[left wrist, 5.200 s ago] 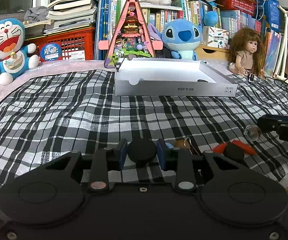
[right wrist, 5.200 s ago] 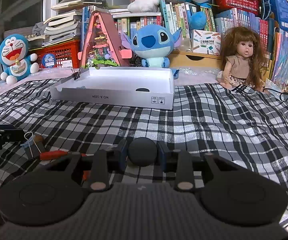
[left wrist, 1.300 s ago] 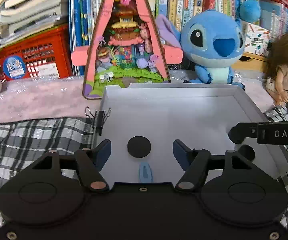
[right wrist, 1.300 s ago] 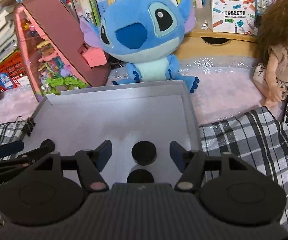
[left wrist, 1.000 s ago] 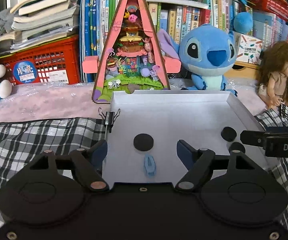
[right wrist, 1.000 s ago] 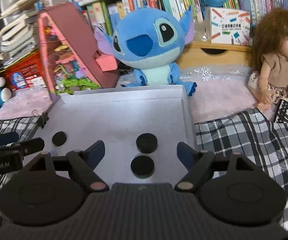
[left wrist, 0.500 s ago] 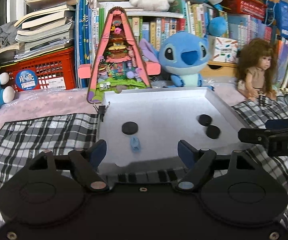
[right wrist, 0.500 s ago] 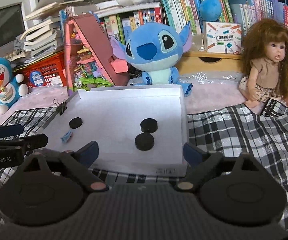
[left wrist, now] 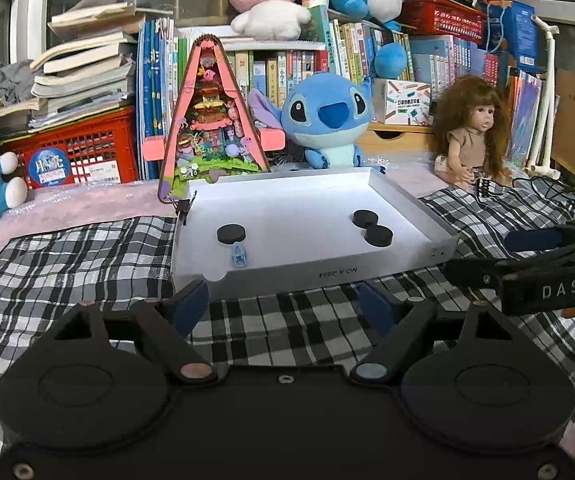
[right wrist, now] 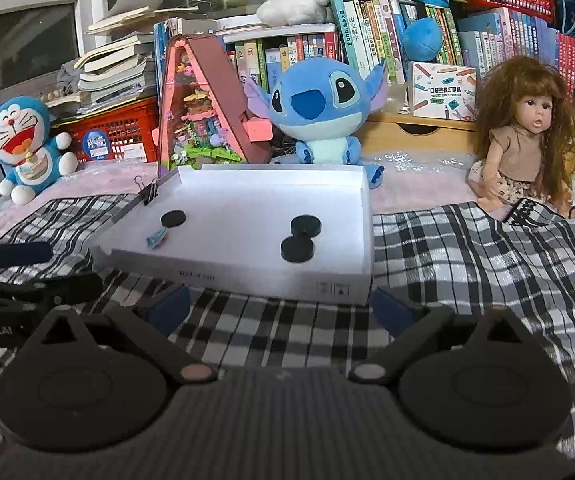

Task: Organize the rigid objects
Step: 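Move both tools back from the tray toward the clear cup and brown ball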

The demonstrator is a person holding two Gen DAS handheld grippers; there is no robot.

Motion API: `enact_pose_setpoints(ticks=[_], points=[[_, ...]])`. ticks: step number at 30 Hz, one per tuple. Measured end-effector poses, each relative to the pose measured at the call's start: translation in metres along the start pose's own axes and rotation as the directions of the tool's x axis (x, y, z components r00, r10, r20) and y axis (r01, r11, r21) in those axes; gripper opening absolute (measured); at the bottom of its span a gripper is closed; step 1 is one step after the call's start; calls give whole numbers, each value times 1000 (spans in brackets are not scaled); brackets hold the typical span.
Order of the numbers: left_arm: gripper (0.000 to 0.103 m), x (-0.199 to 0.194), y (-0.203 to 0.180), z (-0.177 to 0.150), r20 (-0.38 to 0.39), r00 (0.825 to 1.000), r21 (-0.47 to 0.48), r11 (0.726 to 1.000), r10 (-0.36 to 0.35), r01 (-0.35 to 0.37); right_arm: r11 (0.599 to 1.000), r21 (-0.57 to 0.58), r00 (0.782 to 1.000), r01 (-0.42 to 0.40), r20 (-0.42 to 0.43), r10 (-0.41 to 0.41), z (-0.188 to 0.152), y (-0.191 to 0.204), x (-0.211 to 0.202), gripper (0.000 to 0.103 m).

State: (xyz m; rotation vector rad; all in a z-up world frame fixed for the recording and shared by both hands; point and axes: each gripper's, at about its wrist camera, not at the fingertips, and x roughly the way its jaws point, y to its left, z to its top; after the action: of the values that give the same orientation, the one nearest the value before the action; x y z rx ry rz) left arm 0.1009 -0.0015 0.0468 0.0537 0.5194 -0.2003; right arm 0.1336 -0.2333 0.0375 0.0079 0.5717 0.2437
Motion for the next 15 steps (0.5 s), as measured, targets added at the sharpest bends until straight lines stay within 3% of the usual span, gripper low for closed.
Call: enact_pose_setpoints(ticks=[15], points=[[83, -28, -1, -39, 29, 1000, -2, 1000, 5, -5, 997, -73, 1000, 10, 26, -8, -40, 16, -26, 103]])
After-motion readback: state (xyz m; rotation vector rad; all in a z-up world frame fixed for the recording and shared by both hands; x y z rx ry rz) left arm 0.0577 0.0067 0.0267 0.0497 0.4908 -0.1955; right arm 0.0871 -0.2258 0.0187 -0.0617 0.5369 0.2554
